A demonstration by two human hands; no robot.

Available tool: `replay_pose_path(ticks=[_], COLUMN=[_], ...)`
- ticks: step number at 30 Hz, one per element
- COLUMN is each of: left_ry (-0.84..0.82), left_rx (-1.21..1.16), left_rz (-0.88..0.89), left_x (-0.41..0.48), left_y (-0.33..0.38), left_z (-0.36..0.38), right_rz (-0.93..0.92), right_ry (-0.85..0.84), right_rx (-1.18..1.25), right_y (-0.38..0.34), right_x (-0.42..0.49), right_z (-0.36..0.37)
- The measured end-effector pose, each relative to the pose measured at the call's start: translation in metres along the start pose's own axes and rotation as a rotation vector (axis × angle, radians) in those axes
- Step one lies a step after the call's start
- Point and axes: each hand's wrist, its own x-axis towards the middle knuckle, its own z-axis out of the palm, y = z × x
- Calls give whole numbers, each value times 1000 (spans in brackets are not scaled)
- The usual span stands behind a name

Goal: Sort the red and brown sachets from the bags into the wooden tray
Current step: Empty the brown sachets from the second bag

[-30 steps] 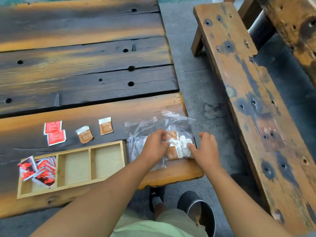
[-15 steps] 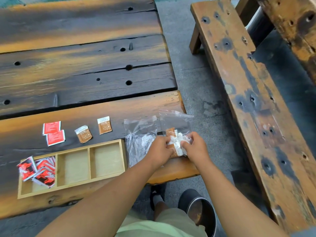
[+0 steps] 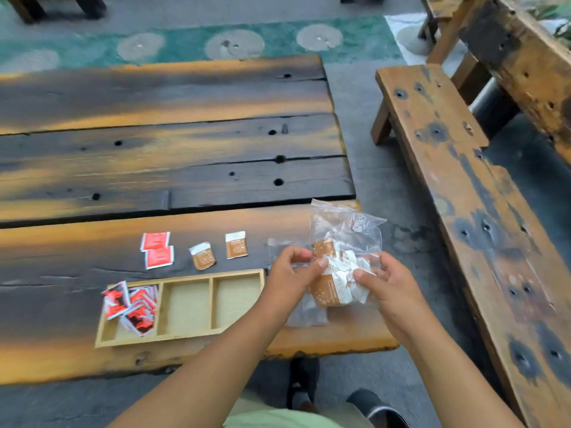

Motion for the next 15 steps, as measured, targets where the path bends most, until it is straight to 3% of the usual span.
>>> replay_pose_path(ticks=[2, 6, 9, 15], left_ry=[-18, -234, -286, -154], left_rx=[-236, -690, -670, -487], left_rz=[-99, -229, -155, -65], left_x=[-13, -44, -63, -86], left_y=[8, 20, 11, -17], left_z=[-25, -83, -125, -211], right_rz=[11, 59, 73, 78], right_ry=[-92, -255, -303, -276], right_rx=[32, 33, -118, -306], right_y=[-8, -10, -1, 2], right_x=[-8, -25, -36, -38], right_z=[24, 81, 123, 189])
